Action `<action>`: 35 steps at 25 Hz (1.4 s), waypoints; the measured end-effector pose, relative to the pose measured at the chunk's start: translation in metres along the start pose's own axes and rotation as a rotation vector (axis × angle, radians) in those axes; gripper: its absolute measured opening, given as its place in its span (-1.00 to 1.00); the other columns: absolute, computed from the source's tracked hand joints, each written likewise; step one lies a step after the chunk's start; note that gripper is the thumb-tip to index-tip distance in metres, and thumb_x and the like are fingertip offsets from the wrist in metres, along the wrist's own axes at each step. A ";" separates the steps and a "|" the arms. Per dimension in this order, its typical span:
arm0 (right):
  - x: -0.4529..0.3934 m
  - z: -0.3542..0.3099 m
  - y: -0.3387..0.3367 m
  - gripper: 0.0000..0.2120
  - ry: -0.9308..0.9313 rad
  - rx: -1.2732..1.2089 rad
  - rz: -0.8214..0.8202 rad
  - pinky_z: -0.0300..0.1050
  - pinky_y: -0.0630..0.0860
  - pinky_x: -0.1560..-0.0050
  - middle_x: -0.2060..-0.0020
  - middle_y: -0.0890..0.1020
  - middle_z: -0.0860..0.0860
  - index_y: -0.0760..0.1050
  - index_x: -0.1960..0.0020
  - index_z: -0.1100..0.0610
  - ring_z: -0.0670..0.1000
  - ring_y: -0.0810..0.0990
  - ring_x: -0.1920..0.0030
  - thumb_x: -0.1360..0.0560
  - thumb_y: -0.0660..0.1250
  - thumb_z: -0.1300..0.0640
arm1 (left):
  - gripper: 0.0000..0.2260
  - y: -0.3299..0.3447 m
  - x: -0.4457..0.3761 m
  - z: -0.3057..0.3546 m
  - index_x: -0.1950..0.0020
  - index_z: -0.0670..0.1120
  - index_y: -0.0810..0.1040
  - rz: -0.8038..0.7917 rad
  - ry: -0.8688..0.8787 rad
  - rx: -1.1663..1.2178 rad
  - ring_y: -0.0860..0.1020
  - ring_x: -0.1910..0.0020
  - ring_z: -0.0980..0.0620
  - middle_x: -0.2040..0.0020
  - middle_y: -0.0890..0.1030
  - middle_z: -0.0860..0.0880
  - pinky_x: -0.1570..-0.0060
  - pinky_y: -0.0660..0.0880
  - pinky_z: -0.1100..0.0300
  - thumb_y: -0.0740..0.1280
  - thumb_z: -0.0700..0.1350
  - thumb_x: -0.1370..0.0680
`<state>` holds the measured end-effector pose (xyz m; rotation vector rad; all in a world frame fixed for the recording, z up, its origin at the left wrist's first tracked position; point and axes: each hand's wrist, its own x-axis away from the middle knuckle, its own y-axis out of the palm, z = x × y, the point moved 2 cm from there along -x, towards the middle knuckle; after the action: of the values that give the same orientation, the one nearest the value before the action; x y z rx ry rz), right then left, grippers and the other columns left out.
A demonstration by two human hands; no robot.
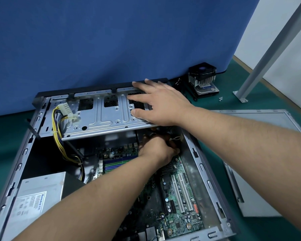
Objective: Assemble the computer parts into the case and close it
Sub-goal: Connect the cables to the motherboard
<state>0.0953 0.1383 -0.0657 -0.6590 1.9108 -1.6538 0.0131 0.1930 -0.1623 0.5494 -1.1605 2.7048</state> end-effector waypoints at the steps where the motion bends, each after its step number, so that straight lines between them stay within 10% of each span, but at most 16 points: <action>1: 0.000 0.000 0.000 -0.43 0.002 0.000 -0.001 0.07 -0.03 -0.61 -0.63 0.12 -0.21 0.26 -0.54 -0.33 0.00 0.02 -0.64 -0.56 0.04 -0.43 | -0.83 0.000 0.000 -0.001 0.22 0.16 0.55 -0.003 0.005 0.010 0.61 -0.14 -0.11 -0.05 0.70 0.00 -0.26 0.50 0.01 0.51 0.13 -0.46; 8: 0.000 0.001 -0.001 -0.45 0.002 -0.011 0.000 0.05 -0.03 -0.60 -0.62 0.13 -0.21 0.28 -0.53 -0.34 -0.01 0.03 -0.63 -0.57 0.07 -0.42 | -0.85 -0.002 0.011 -0.022 -0.13 0.07 0.75 0.068 0.189 0.262 0.64 -0.10 0.13 -0.08 0.73 0.11 -0.17 0.52 0.23 0.44 -0.02 -0.58; 18: -0.001 0.002 0.004 -0.44 0.002 -0.013 -0.002 0.04 -0.06 -0.60 -0.62 0.12 -0.21 0.28 -0.52 -0.35 -0.02 0.02 -0.63 -0.55 0.06 -0.43 | -0.92 0.003 0.010 -0.014 0.20 0.29 0.65 0.091 0.056 0.044 0.65 -0.03 0.06 0.06 0.71 0.20 -0.12 0.55 0.14 0.44 0.11 -0.49; 25: 0.002 -0.004 -0.005 -0.53 0.027 -0.032 -0.056 0.03 -0.09 -0.62 -0.63 0.11 -0.22 0.29 -0.54 -0.32 -0.04 0.00 -0.64 -0.66 -0.02 -0.31 | -0.66 -0.047 0.060 -0.007 -0.42 0.18 0.55 -0.109 0.365 -0.337 0.48 -0.39 0.01 -0.39 0.54 0.10 -0.36 0.44 0.01 0.32 0.10 -0.63; 29: 0.000 0.000 -0.013 -0.56 0.100 -0.263 -0.045 -0.07 -0.05 -0.62 -0.59 0.26 -0.15 0.31 -0.58 -0.12 -0.08 0.09 -0.62 -0.74 -0.05 -0.07 | -0.72 -0.122 0.115 -0.038 -0.30 0.10 0.61 0.353 0.681 -0.490 0.53 -0.27 0.01 -0.27 0.58 0.11 -0.21 0.54 0.00 0.28 -0.04 -0.61; 35: 0.007 0.000 -0.019 -0.60 0.249 -0.460 0.079 -0.15 0.21 -0.52 -0.43 0.52 0.03 0.51 -0.46 0.09 -0.01 0.38 -0.50 -0.75 0.02 0.06 | -0.45 -0.158 0.128 -0.093 -0.64 0.33 0.01 0.248 0.326 -0.576 -0.04 -0.64 0.18 -0.65 0.00 0.25 -0.61 -0.07 0.08 -0.01 0.33 -0.64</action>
<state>0.0909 0.1308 -0.0478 -0.5556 2.4987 -1.3016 -0.0869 0.3681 -0.0665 -0.1203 -1.8836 2.3258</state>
